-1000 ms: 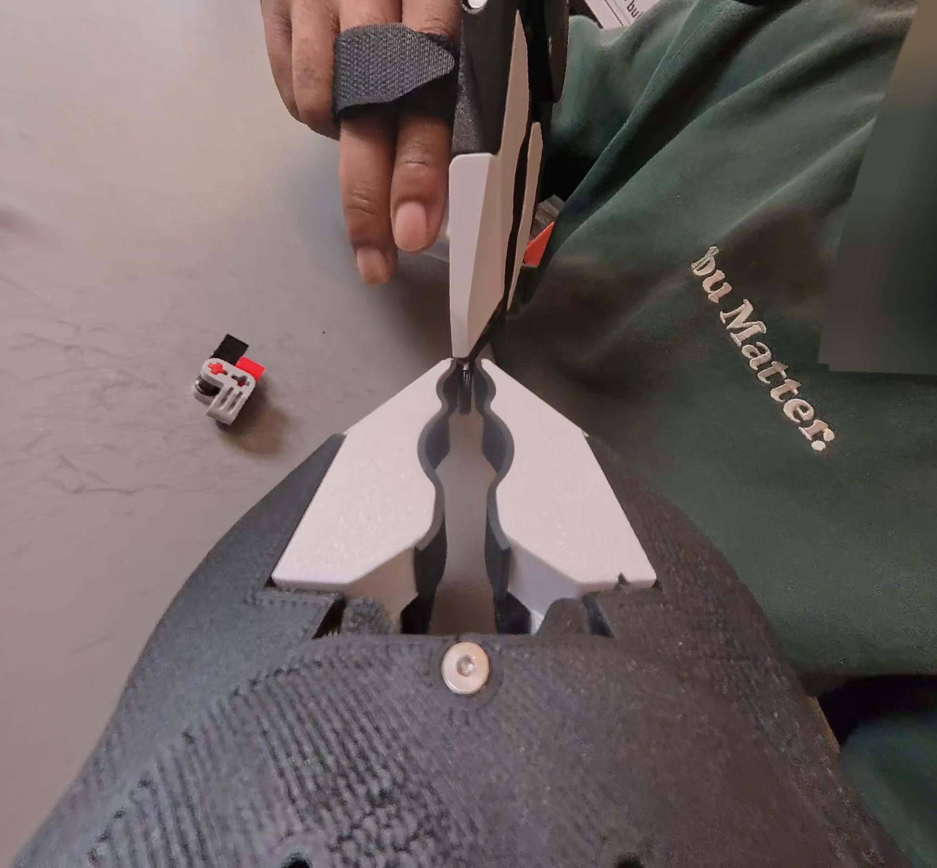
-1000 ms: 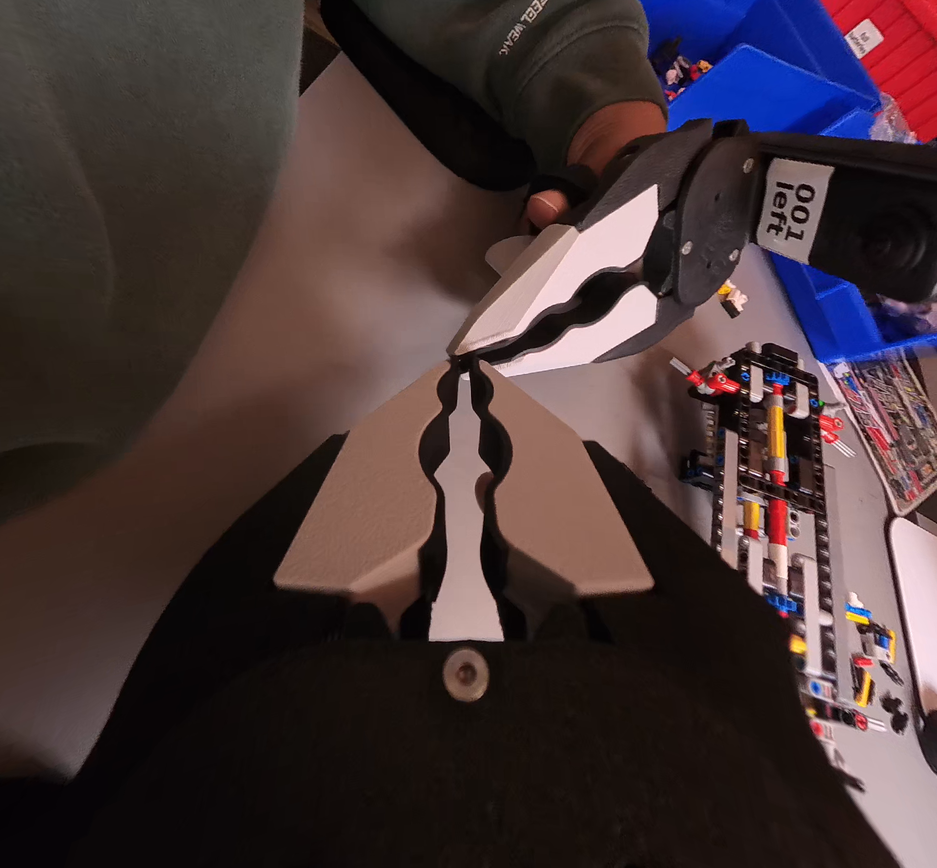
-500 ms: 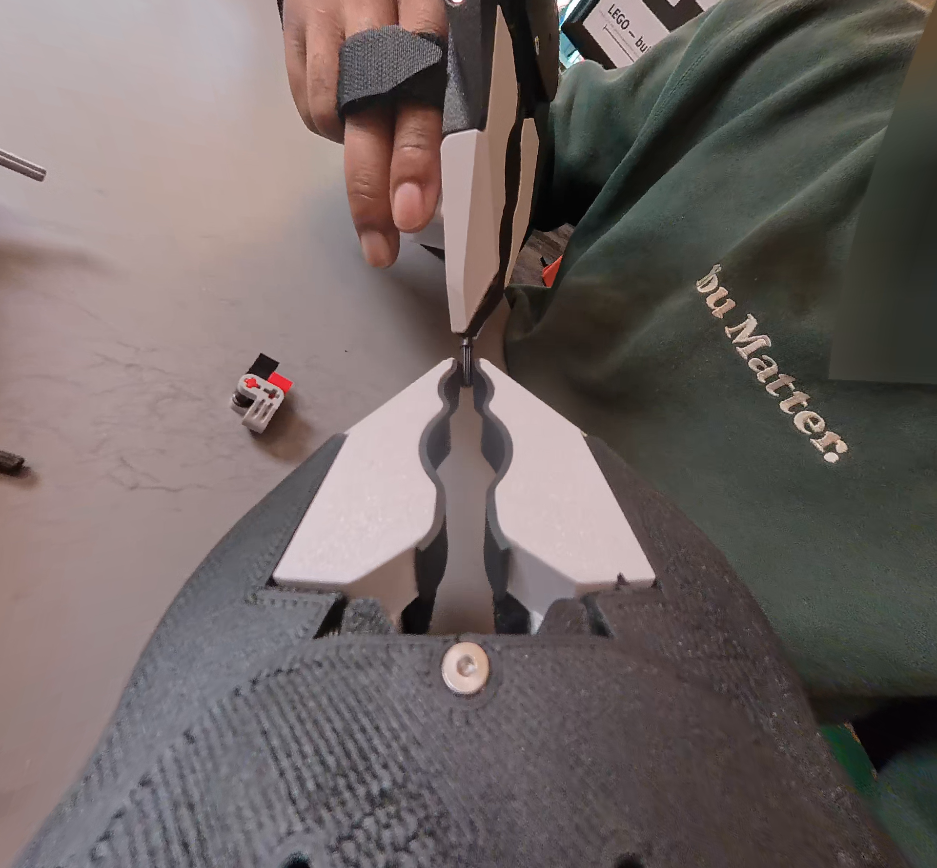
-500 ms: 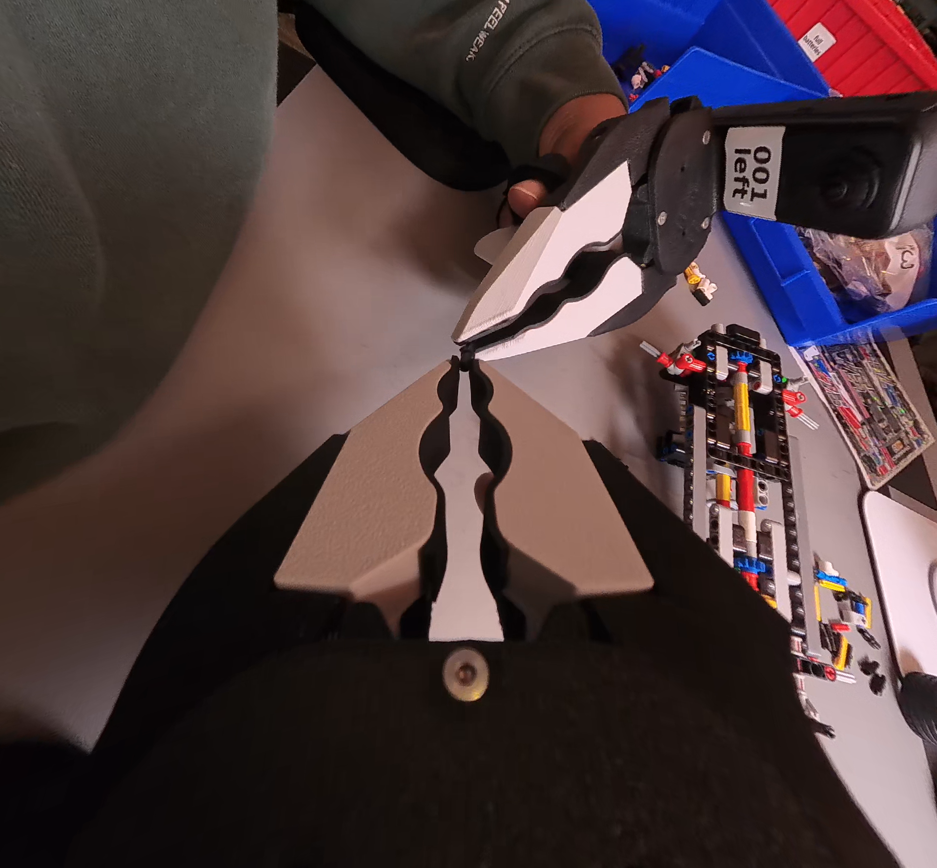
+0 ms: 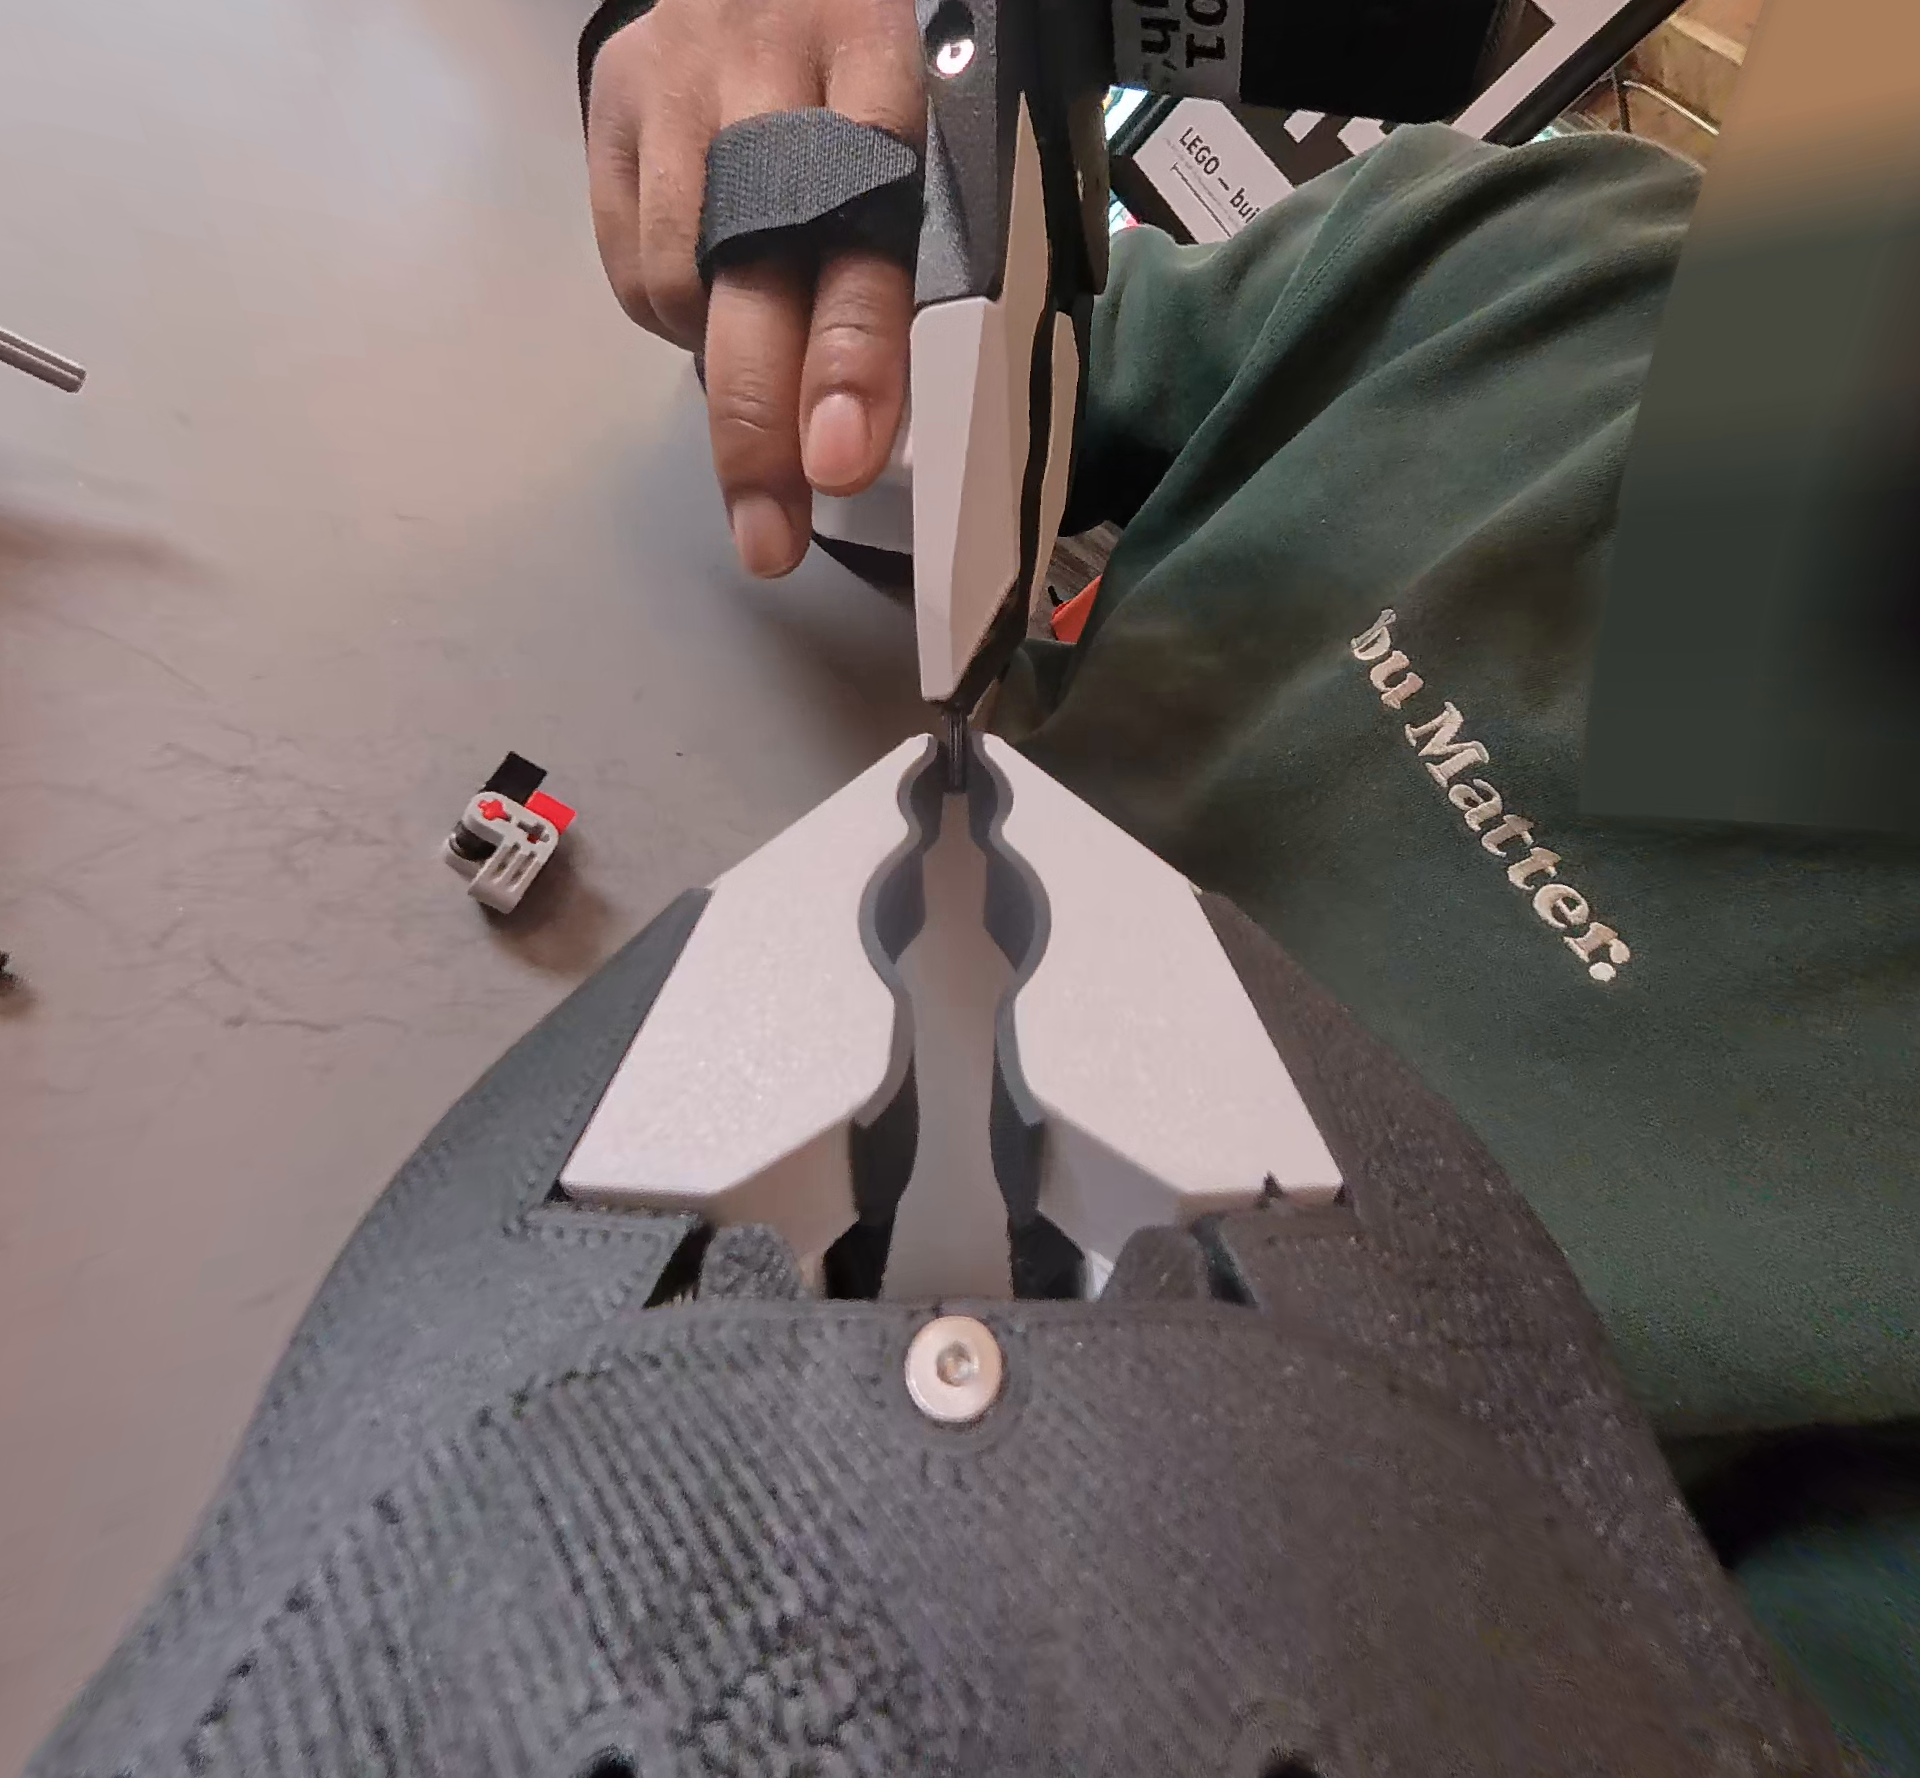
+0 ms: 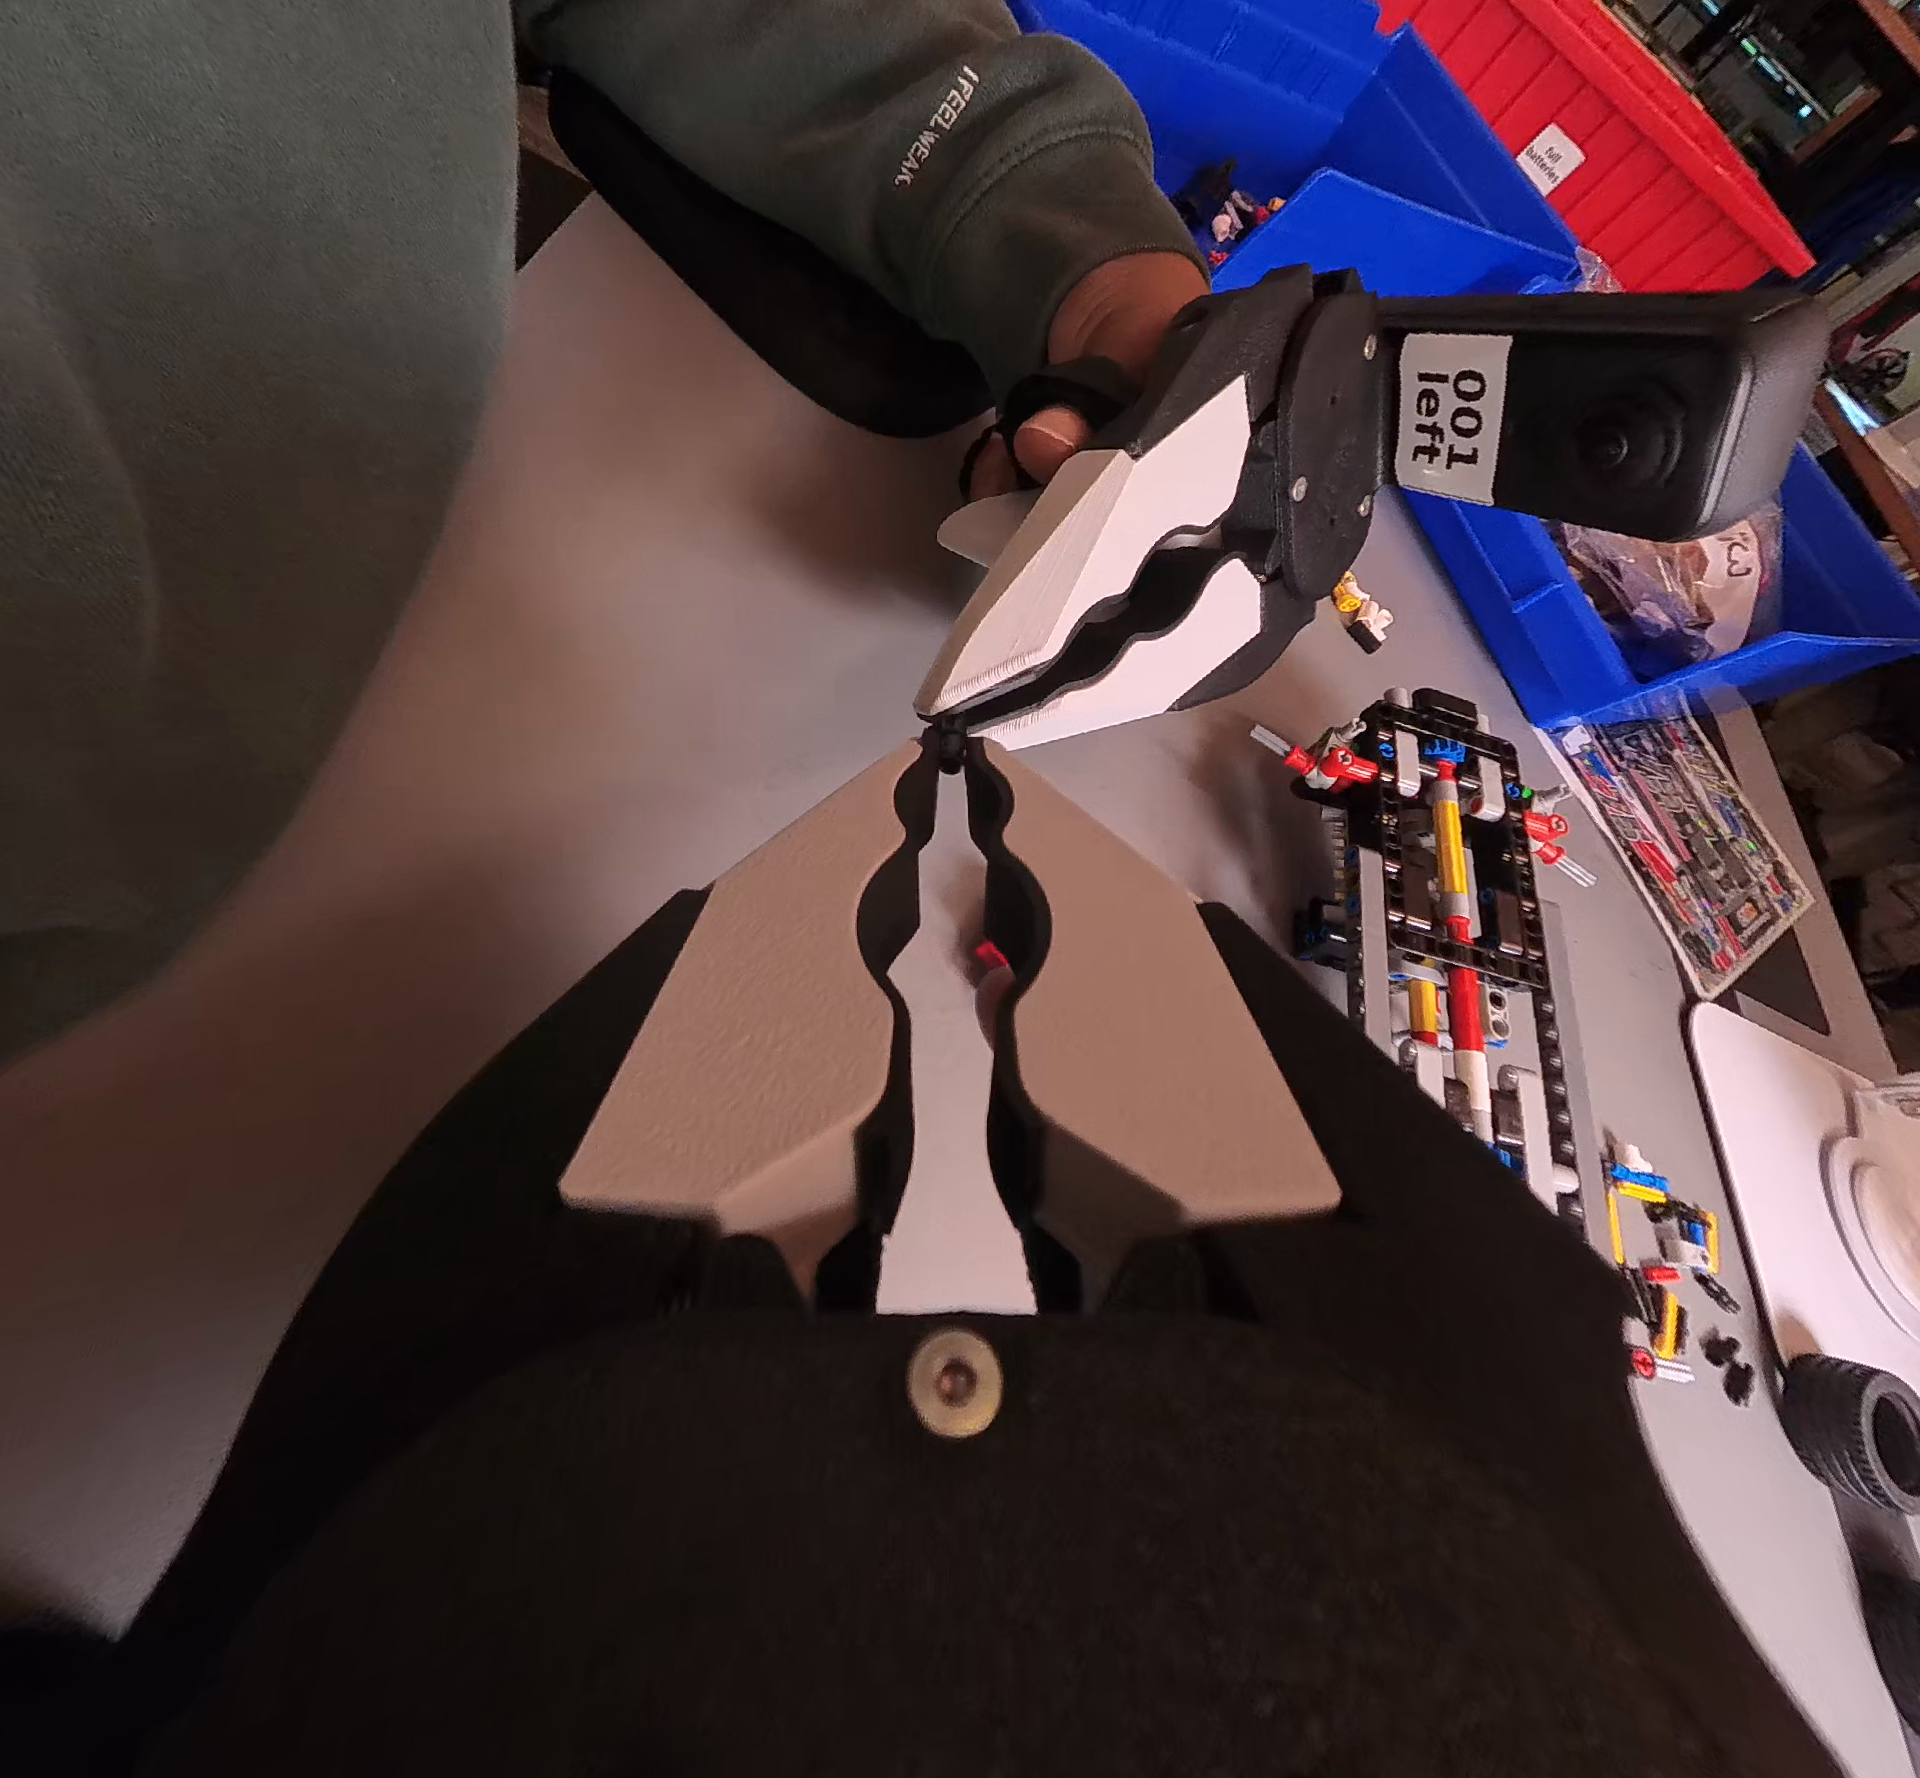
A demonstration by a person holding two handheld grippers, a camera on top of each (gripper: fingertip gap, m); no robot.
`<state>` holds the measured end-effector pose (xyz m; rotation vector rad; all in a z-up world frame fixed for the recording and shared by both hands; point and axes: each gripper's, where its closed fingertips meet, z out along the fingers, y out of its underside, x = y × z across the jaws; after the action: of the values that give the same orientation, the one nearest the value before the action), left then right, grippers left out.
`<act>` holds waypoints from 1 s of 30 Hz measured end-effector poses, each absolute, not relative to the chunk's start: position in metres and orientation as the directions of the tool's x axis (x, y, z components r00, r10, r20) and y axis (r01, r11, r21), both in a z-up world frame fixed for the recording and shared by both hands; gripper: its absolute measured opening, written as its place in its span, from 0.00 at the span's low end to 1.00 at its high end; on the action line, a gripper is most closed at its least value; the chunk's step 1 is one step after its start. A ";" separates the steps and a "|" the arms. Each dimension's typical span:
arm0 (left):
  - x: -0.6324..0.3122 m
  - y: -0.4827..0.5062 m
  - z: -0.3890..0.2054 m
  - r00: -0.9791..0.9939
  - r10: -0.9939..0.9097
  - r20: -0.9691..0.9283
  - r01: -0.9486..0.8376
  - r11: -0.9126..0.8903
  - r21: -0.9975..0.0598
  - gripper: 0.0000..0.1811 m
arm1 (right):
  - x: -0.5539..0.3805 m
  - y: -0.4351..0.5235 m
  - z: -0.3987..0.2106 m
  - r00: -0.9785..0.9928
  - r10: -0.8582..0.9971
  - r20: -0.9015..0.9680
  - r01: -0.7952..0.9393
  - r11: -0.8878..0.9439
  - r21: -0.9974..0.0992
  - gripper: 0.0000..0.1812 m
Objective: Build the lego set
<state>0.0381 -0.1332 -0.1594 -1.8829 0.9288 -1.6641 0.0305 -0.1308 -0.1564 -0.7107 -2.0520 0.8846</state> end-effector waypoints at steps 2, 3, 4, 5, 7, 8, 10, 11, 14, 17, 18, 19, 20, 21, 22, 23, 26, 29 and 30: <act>0.038 -0.131 -0.160 0.054 -0.742 0.669 -0.179 -0.666 -0.724 0.01 | 0.030 -0.129 -0.157 -0.541 0.728 0.420 0.190 0.593 -0.783 0.00; 0.037 -0.129 -0.159 0.066 -0.748 0.660 -0.171 -0.660 -0.731 0.03 | 0.030 -0.127 -0.156 -0.536 0.737 0.412 0.193 0.582 -0.790 0.00; 0.035 -0.125 -0.159 0.087 -0.758 0.646 -0.161 -0.651 -0.742 0.07 | 0.030 -0.126 -0.155 -0.537 0.745 0.395 0.192 0.564 -0.803 0.00; 0.032 -0.121 -0.160 0.119 -0.769 0.628 -0.159 -0.639 -0.753 0.10 | 0.031 -0.124 -0.155 -0.535 0.755 0.379 0.194 0.547 -0.815 0.01; 0.024 -0.112 -0.168 0.206 -0.796 0.570 -0.184 -0.603 -0.776 0.16 | 0.031 -0.118 -0.155 -0.525 0.767 0.369 0.203 0.533 -0.821 0.00; 0.021 -0.107 -0.172 0.244 -0.806 0.539 -0.194 -0.585 -0.788 0.16 | 0.032 -0.116 -0.154 -0.522 0.771 0.364 0.203 0.527 -0.826 0.01; 0.014 -0.097 -0.181 0.319 -0.822 0.472 -0.225 -0.549 -0.805 0.17 | 0.032 -0.115 -0.152 -0.522 0.779 0.347 0.201 0.508 -0.838 0.01; 0.011 -0.095 -0.186 0.343 -0.831 0.438 -0.248 -0.530 -0.811 0.17 | 0.033 -0.113 -0.152 -0.518 0.781 0.348 0.203 0.508 -0.837 0.00; 0.006 -0.087 -0.200 0.411 -0.849 0.333 -0.325 -0.478 -0.816 0.18 | 0.034 -0.110 -0.152 -0.511 0.786 0.347 0.207 0.505 -0.838 0.00; 0.004 -0.082 -0.212 0.453 -0.867 0.207 -0.412 -0.409 -0.814 0.20 | 0.034 -0.108 -0.151 -0.509 0.788 0.346 0.208 0.502 -0.839 0.00; 0.004 -0.081 -0.215 0.458 -0.871 0.178 -0.433 -0.394 -0.811 0.20 | 0.035 -0.108 -0.152 -0.512 0.788 0.343 0.211 0.503 -0.838 0.00; 0.005 -0.080 -0.218 0.459 -0.874 0.159 -0.452 -0.384 -0.805 0.20 | 0.035 -0.107 -0.153 -0.513 0.787 0.342 0.216 0.504 -0.836 0.00; 0.006 -0.081 -0.221 0.457 -0.877 0.147 -0.470 -0.379 -0.797 0.20 | 0.035 -0.106 -0.154 -0.513 0.787 0.343 0.222 0.508 -0.832 0.00; 0.007 -0.081 -0.223 0.455 -0.879 0.139 -0.485 -0.376 -0.790 0.19 | 0.036 -0.105 -0.156 -0.514 0.787 0.342 0.233 0.512 -0.827 0.00; 0.008 -0.081 -0.224 0.455 -0.881 0.131 -0.494 -0.372 -0.786 0.17 | 0.036 -0.104 -0.158 -0.515 0.788 0.337 0.248 0.514 -0.822 0.01; 0.010 -0.081 -0.224 0.456 -0.881 0.124 -0.498 -0.368 -0.785 0.16 | 0.036 -0.102 -0.162 -0.515 0.790 0.333 0.266 0.517 -0.814 0.01; 0.012 -0.081 -0.226 0.458 -0.883 0.100 -0.515 -0.355 -0.780 0.11 | 0.038 -0.096 -0.174 -0.516 0.794 0.320 0.330 0.529 -0.782 0.00; 0.016 -0.084 -0.227 0.451 -0.889 0.075 -0.535 -0.337 -0.775 0.06 | 0.038 -0.090 -0.184 -0.511 0.804 0.304 0.388 0.532 -0.753 0.00; 0.017 -0.084 -0.227 0.450 -0.891 0.065 -0.540 -0.329 -0.774 0.05 | 0.038 -0.088 -0.187 -0.508 0.806 0.305 0.405 0.536 -0.741 0.00</act>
<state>0.0175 -0.0844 -0.2266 -2.0094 1.1941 -0.6481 0.0380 -0.0881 -0.1869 -0.9751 -2.1284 0.8005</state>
